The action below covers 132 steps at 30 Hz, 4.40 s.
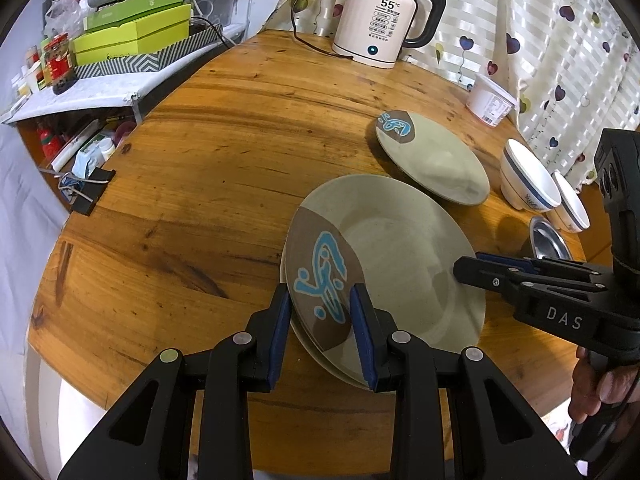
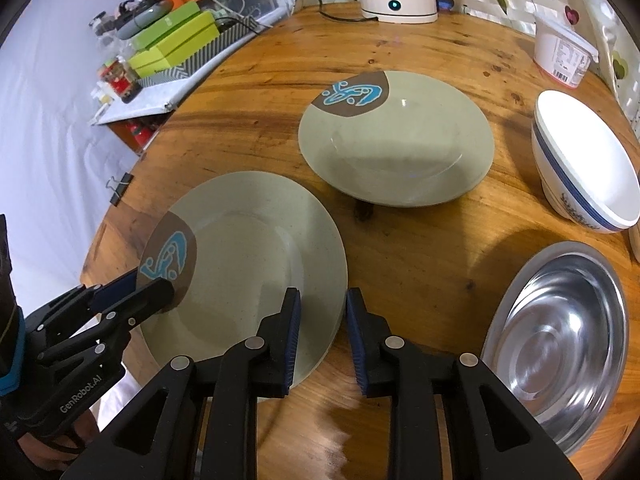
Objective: Organize plates and bowls
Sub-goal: 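Carry the held plate with the left gripper over another beige plate, then lower the plate onto the other plate and open the left gripper, then move the left gripper to the third beige plate and grasp its rim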
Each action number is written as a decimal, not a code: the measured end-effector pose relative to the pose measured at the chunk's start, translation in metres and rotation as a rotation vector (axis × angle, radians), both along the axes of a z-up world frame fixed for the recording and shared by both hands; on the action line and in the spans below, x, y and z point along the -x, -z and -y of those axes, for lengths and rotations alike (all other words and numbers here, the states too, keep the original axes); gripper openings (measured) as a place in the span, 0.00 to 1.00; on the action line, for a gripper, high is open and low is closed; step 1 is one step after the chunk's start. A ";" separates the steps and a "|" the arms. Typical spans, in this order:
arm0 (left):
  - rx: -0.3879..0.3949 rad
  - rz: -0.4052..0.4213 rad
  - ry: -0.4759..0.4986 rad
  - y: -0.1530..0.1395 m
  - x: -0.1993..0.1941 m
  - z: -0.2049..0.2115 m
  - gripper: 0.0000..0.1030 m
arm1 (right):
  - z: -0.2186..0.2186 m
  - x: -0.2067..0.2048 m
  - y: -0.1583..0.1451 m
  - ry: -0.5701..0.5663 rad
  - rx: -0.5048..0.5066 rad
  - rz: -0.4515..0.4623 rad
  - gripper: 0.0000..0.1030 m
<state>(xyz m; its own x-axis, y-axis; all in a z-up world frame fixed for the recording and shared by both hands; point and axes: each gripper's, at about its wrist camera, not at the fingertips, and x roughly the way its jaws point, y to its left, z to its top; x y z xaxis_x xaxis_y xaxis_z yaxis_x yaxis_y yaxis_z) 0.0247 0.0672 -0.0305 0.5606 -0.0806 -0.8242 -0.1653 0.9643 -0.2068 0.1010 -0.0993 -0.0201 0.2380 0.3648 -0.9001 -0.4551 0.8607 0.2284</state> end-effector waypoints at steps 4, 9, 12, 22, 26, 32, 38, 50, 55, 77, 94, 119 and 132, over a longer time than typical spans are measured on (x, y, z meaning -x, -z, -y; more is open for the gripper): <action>0.008 0.003 0.001 0.000 0.002 -0.001 0.31 | -0.001 0.001 0.000 0.000 -0.001 0.000 0.24; 0.028 0.006 -0.001 0.000 0.003 -0.003 0.31 | -0.001 0.001 0.000 0.000 -0.008 0.001 0.24; 0.035 0.007 -0.010 0.000 0.004 -0.006 0.31 | 0.001 0.001 -0.001 0.003 -0.016 0.007 0.24; 0.049 0.021 -0.018 -0.002 0.004 -0.011 0.31 | 0.005 0.002 -0.004 -0.001 -0.037 0.017 0.24; 0.045 0.034 -0.020 -0.007 0.004 -0.011 0.31 | 0.009 0.005 -0.012 -0.005 -0.058 0.041 0.24; 0.036 0.068 -0.013 -0.020 0.004 -0.011 0.31 | 0.022 0.008 -0.030 0.005 -0.107 0.099 0.24; 0.037 0.083 0.014 -0.026 0.002 -0.006 0.31 | 0.038 0.009 -0.039 0.039 -0.128 0.120 0.28; 0.023 0.067 0.033 -0.025 -0.005 0.003 0.31 | 0.056 0.009 -0.039 0.077 -0.141 0.104 0.31; 0.020 0.062 0.038 -0.024 -0.009 0.006 0.31 | 0.060 0.007 -0.040 0.091 -0.137 0.104 0.32; 0.013 0.055 0.067 -0.025 -0.029 0.010 0.31 | 0.074 -0.009 -0.040 0.156 -0.139 0.103 0.44; 0.061 0.071 0.098 -0.032 -0.058 0.007 0.37 | 0.078 -0.030 -0.039 0.197 -0.148 0.084 0.44; 0.079 -0.010 0.155 -0.012 -0.148 0.019 0.37 | 0.077 -0.087 -0.009 0.312 -0.127 -0.032 0.43; 0.106 -0.043 0.181 0.002 -0.169 0.022 0.37 | 0.071 -0.101 0.001 0.323 -0.095 -0.054 0.33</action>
